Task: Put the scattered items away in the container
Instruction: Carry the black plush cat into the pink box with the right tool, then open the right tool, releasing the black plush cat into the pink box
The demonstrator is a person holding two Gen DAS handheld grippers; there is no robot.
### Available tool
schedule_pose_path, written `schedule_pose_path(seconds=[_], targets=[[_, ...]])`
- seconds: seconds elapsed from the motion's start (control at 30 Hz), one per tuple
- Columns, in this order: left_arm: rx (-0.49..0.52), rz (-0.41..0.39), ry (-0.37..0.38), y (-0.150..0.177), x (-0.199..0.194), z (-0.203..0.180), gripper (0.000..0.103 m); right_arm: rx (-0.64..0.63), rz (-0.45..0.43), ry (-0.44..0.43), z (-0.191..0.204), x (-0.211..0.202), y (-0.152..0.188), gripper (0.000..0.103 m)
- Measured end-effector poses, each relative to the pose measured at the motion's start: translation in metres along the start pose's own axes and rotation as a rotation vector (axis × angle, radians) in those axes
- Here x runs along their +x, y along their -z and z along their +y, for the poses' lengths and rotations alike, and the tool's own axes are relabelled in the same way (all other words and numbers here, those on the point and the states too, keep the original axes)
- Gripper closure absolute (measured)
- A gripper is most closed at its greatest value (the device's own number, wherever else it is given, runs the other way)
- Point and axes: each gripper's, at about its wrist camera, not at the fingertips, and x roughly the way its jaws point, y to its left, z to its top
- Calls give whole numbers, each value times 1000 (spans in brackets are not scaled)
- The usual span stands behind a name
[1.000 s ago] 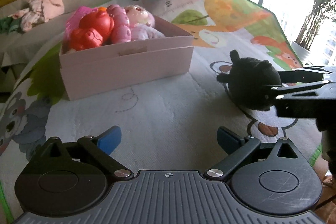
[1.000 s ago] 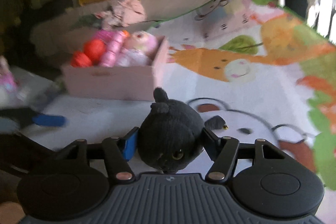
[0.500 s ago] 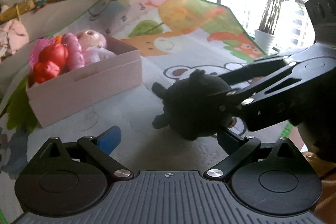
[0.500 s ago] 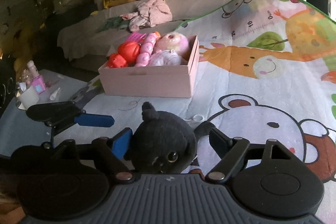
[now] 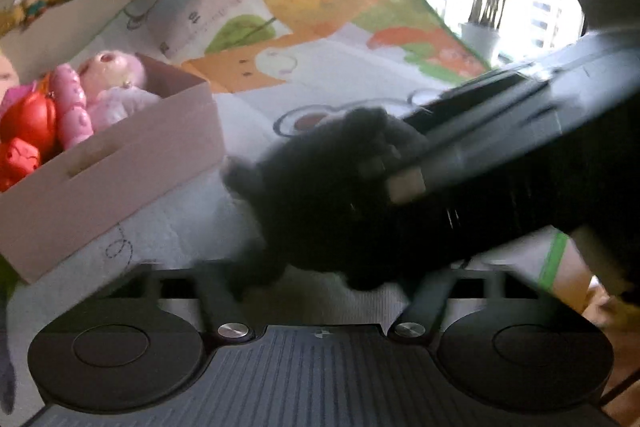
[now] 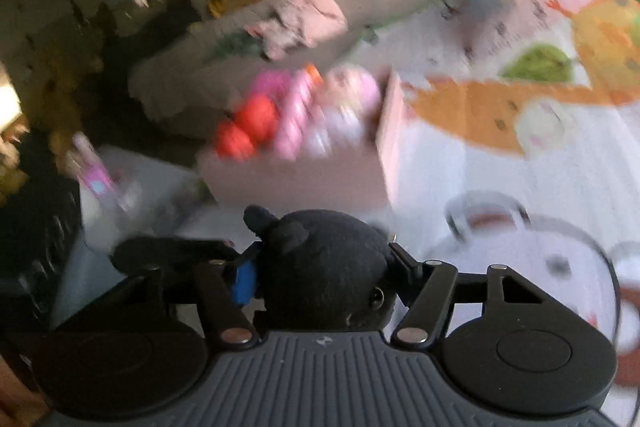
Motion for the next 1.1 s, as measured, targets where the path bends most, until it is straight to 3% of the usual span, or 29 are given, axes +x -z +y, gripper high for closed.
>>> schedule_pose_path(seconds=[0.07,0.2,0.3,0.33,0.47,0.53,0.67,0.77,0.9,1.0,1.1], targets=[[9,-75,-65,-18,-12,12,53,-21,-76,-44,6,-4,-36,38],[46,-236,-164,-71,-44,45,52,9,-191,-113,6,-2,-91,38],[88,-297,-227,-95,-54,64,34,47,-193,-103,-6,25,-105,38],[90,-297,-238,-97,-53,70,25,78,-170,-105,-14,39,-104,38],[56,-239,-255,-84,-37,87,23,137,-67,-64,-42,100,-78,37],[39,-201,-261,-73,-26,90,22,120,-56,-44,-48,117,-63,36],[35,-150,-260,-62,-11,93,19,74,-66,-71,-47,112,-61,31],[28,-151,-247,-64,-4,95,18,56,-107,-71,-50,89,-60,14],[43,-181,-242,-63,0,91,17,123,-165,6,-69,63,-57,14],[51,-180,-267,-63,4,93,15,185,-149,89,-84,72,-52,12],[64,-201,-359,-64,-4,99,14,243,-131,5,-84,83,-50,11]])
